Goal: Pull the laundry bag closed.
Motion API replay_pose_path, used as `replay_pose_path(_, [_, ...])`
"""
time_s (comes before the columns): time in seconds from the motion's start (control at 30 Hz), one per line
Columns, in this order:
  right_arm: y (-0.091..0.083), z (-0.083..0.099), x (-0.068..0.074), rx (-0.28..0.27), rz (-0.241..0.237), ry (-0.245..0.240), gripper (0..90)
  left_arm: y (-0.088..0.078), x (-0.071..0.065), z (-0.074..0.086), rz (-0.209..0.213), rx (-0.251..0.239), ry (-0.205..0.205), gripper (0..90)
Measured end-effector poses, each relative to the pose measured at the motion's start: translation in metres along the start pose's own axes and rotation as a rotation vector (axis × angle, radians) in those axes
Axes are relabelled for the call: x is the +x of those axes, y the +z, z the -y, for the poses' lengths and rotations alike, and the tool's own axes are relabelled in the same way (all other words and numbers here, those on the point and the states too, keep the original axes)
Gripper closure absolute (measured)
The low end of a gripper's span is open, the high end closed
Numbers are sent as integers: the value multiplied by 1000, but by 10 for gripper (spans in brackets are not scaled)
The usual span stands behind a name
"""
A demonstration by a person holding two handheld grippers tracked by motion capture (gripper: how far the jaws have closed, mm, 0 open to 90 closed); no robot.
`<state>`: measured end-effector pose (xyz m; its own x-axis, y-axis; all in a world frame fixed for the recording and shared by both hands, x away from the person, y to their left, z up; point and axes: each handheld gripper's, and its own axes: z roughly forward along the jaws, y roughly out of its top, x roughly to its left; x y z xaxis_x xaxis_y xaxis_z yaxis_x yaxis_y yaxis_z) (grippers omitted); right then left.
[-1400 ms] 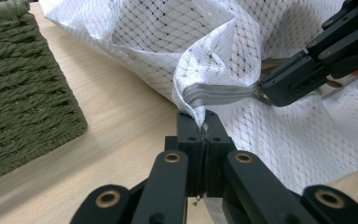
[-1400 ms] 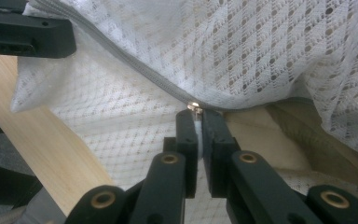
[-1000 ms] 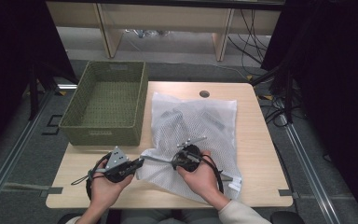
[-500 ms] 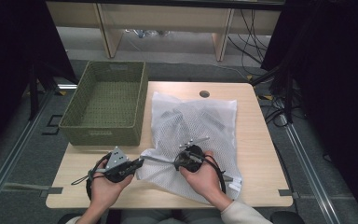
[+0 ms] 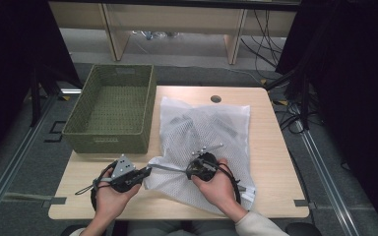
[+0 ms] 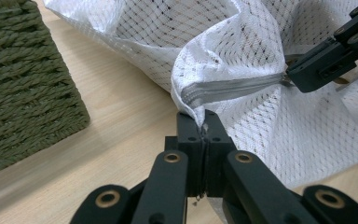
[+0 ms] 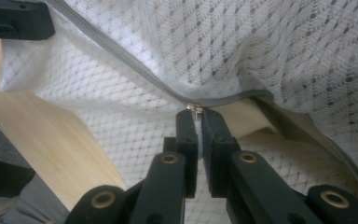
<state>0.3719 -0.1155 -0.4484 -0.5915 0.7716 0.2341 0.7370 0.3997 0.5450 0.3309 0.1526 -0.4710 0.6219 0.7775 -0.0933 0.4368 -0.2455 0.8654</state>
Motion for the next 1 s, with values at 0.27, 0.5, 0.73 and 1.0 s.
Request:
replay_pose_path(0.27, [-1, 2, 1, 0, 3, 22, 870, 0, 0, 0, 0, 1, -3, 884])
replay_pose_path(0.5, [-2, 3, -1, -6, 14, 22, 870, 0, 0, 0, 0, 1, -2, 885])
replay_pose_path(0.73, [-1, 4, -1, -8, 10, 20, 870, 0, 1, 0, 4, 6, 1, 885])
replay_pose_path(1.0, [-2, 4, -3, 6, 0, 4, 870, 0, 1, 1, -2, 5, 3, 885])
